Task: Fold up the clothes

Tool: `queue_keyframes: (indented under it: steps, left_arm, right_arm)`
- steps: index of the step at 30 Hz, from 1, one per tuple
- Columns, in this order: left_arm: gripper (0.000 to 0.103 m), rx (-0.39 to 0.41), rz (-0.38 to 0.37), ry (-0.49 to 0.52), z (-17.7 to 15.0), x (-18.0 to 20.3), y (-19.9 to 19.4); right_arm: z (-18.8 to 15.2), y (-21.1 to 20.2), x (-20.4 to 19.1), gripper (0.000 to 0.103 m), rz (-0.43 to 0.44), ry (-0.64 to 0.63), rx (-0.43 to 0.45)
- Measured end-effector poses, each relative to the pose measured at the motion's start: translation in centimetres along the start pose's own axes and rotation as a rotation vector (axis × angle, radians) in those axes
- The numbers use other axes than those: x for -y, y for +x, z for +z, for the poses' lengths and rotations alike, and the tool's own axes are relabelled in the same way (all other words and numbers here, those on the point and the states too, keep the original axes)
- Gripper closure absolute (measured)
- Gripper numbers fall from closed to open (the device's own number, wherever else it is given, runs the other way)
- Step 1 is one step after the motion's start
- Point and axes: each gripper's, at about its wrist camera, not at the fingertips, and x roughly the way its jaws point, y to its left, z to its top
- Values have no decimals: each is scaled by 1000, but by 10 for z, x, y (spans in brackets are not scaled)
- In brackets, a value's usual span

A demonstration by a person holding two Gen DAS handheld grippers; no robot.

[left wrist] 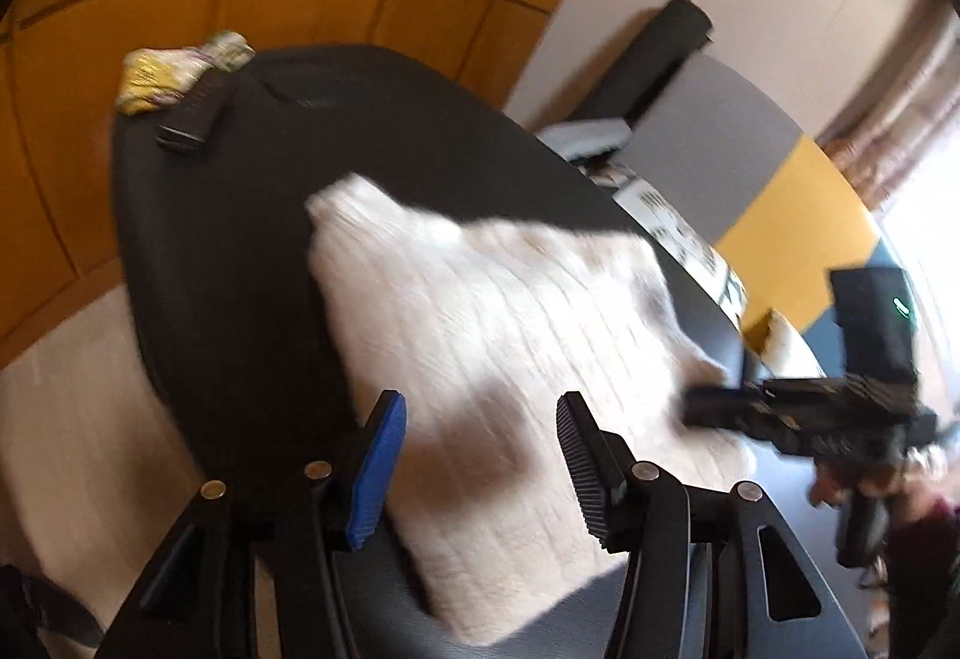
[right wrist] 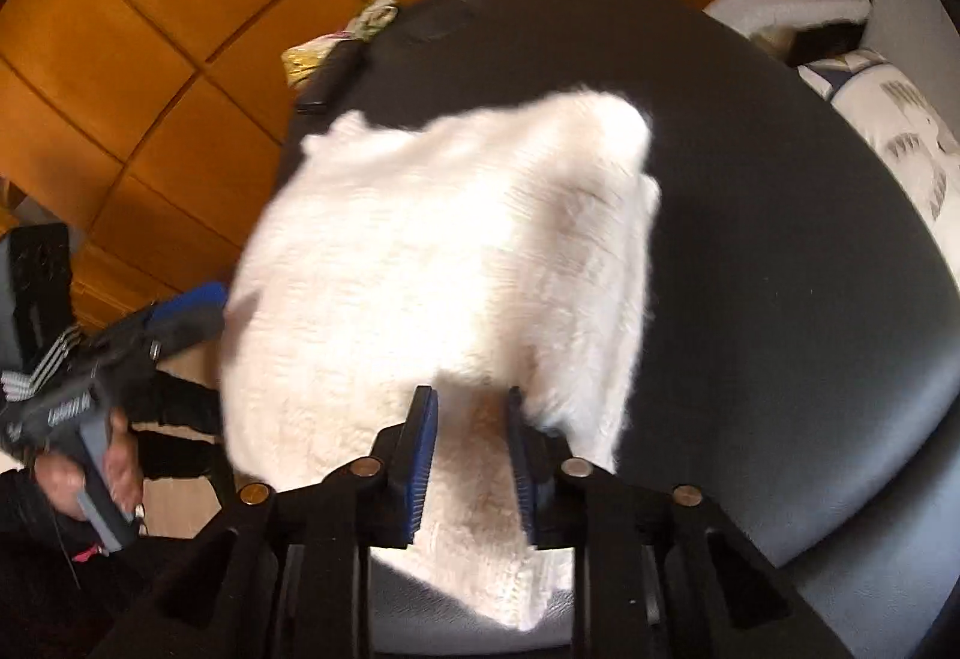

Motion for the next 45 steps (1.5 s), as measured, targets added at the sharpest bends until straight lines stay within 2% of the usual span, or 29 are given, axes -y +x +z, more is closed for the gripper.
queue_keyframes:
  steps: [3,7,9,17,24,29,34,41,45]
  left_arm:
    - [49,-29,30,37,-4,5,14]
    - [49,-41,22,33,-3,1,19]
    - [49,-48,26,42,-4,1,18]
    - [49,-47,4,-26,3,-10,6]
    - [49,-24,4,-78,1,-23,-10]
    - [49,-55,-21,-41,-9,-9,-1]
    - [45,-84,-8,-4,-17,-2,12]
    - [39,-147,-5,-27,-20,-17,30]
    - [39,-125,-22,-44,-21,-19,22]
  right_arm:
    - [-1,3,7,85,-1,32,13]
    - [-2,1,16,87,-16,72,39]
    - [-1,8,16,88,-25,83,24]
    - [3,6,19,85,-13,157,28]
    - [7,-21,-6,85,-30,57,92]
    - [15,-10,6,86,-95,92,75]
    - [16,10,19,87,-109,132,24]
    - [15,23,23,88,-80,181,-20]
    - [7,30,17,88,-69,210,-65]
